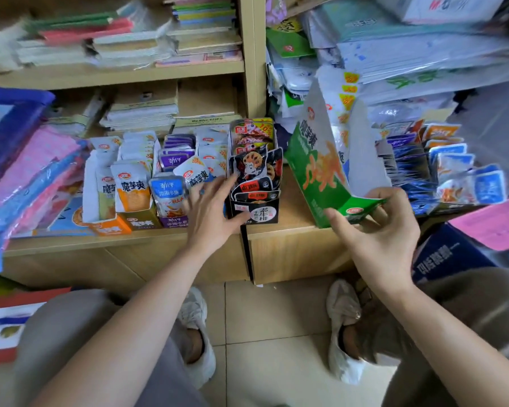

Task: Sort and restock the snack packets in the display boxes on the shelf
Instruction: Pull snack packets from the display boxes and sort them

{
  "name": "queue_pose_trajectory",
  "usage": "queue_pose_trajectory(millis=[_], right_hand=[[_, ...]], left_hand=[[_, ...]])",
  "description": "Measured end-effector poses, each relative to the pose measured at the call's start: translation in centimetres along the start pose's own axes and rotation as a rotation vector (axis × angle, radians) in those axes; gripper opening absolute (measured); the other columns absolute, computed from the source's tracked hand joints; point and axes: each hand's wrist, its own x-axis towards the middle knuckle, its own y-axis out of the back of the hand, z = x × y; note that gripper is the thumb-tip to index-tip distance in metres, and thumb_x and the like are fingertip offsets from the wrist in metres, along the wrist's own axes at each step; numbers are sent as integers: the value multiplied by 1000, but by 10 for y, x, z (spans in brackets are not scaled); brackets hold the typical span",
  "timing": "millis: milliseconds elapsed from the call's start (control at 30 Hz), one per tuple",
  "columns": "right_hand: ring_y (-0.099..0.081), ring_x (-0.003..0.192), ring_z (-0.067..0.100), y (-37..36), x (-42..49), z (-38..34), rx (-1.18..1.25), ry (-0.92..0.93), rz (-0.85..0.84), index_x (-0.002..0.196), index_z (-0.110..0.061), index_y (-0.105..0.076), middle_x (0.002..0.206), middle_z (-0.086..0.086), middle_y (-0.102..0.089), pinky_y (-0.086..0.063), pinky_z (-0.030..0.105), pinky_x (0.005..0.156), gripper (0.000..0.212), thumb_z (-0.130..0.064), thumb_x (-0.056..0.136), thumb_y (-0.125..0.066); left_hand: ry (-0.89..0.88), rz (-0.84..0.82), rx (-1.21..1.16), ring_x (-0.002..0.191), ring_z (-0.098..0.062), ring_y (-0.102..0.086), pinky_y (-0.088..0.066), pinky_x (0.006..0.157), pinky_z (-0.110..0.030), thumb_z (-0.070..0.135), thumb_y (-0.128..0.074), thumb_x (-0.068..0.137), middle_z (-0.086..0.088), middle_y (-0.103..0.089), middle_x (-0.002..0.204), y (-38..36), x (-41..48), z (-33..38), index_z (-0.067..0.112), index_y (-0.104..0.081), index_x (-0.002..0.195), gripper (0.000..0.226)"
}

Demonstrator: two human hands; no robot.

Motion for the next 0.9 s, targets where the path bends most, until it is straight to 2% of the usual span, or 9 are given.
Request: queue_pose_trajectory(millis=[67, 167, 267, 367, 467, 600, 667, 833, 900], right_hand=[[-67, 75, 5, 9, 7, 1, 38, 19, 10, 99, -11, -52, 83, -14, -62, -54, 20, 70, 48, -12, 71, -91], [-69, 77, 7, 17, 15, 5, 67, 17, 13, 103, -7, -51, 84, -15, -64, -53, 19, 67, 50, -8, 71, -90], [-71, 83, 24, 23, 22, 9, 90, 18, 48, 105, -9, -52, 91, 2, -64, -59, 30, 71, 51, -9, 72, -90], [-72, 87, 27, 26, 26, 10, 105, 8, 74, 105, -14, -52, 95, 4, -66, -61, 43, 76, 49, -9, 73, -90], [-73, 87, 19, 29, 30, 12, 98, -5, 98, 106, -15, -53, 92, -11, -69, -61, 44, 76, 49, -10, 74, -90], [-72, 87, 8, 30, 31, 12, 75, -12, 107, 109, -9, -53, 92, -27, -67, -61, 32, 75, 49, -9, 75, -88], [-72, 89, 8, 28, 30, 11, 76, -13, 97, 109, -10, -53, 93, -28, -66, -61, 34, 75, 48, -9, 76, -88], [-73, 92, 14, 18, 28, 7, 124, -11, 41, 110, -10, -52, 97, -7, -67, -62, 38, 73, 49, -9, 76, -87], [-73, 91, 15, 13, 27, 3, 154, -1, 21, 109, -10, -52, 98, 3, -67, -61, 35, 72, 49, -8, 76, -87]], left_hand=[[-12, -51, 9, 130, -28, -39, -35, 97, -46, 69, -72, 75, 3, -59, 142, -5, 3, 1, 34, -50, 145, 81], [-20, -22, 18, 135, -28, -40, -31, 103, -49, 63, -77, 73, 3, -69, 127, -6, 6, 7, 30, -67, 129, 66], [-86, 37, 15, 133, -30, -45, -25, 99, -46, 58, -82, 71, 1, -73, 120, -6, 7, 21, 27, -75, 113, 53], [-116, 19, -62, 128, -27, -52, -30, 98, -46, 51, -87, 69, -7, -71, 121, -12, 9, 35, 23, -79, 107, 48], [-154, 6, -84, 125, -27, -56, -25, 94, -37, 49, -88, 68, -10, -71, 123, -22, 13, 46, 20, -79, 109, 51], [-228, -42, -75, 132, -24, -53, -27, 101, -40, 57, -78, 77, -5, -66, 134, -35, 19, 52, 20, -72, 124, 60], [-284, -59, -88, 134, -25, -51, -28, 103, -41, 54, -77, 81, -6, -63, 138, -36, 22, 55, 22, -65, 133, 62], [-282, -187, -226, 136, -25, -45, -32, 105, -43, 37, -81, 83, -5, -54, 146, -15, 23, 45, 34, -29, 158, 91], [-247, -127, -282, 131, -22, -48, -39, 105, -40, 28, -82, 82, -1, -58, 141, -1, 17, 33, 32, -37, 155, 85]])
